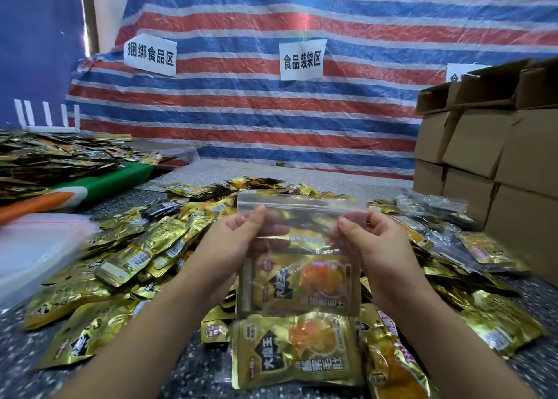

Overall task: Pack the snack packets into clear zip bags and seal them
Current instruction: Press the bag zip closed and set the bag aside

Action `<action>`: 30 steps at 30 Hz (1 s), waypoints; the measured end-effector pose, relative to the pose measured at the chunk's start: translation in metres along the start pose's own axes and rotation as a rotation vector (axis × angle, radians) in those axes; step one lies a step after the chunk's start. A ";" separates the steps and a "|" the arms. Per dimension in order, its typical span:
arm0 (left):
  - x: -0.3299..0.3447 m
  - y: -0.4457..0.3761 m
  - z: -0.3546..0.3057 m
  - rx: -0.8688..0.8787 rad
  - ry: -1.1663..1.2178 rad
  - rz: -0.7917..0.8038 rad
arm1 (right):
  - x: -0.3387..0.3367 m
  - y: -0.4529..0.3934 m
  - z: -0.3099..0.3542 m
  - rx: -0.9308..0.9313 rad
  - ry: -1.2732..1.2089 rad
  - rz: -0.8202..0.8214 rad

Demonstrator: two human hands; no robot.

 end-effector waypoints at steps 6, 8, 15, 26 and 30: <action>-0.006 -0.002 0.001 0.084 -0.037 -0.092 | -0.005 -0.004 -0.001 0.015 -0.021 0.010; -0.009 -0.005 0.004 0.104 -0.038 -0.149 | -0.006 -0.006 -0.001 0.018 -0.037 0.009; -0.006 -0.006 0.009 0.111 -0.068 -0.080 | -0.011 -0.006 -0.001 -0.260 0.370 -0.080; -0.007 -0.003 0.010 0.189 -0.056 -0.144 | -0.014 -0.002 0.000 -0.624 0.737 -0.159; -0.003 0.000 0.009 0.179 -0.037 -0.125 | -0.013 0.000 0.017 -0.540 1.074 0.004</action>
Point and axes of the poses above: each hand's wrist, its own y-axis away from the middle knuckle, its own x-axis out of the palm, z = x × y, the point moved 1 cm from there along -y, towards the middle knuckle, and after that the axes turned 10 degrees about y, right-handed, at the moved point
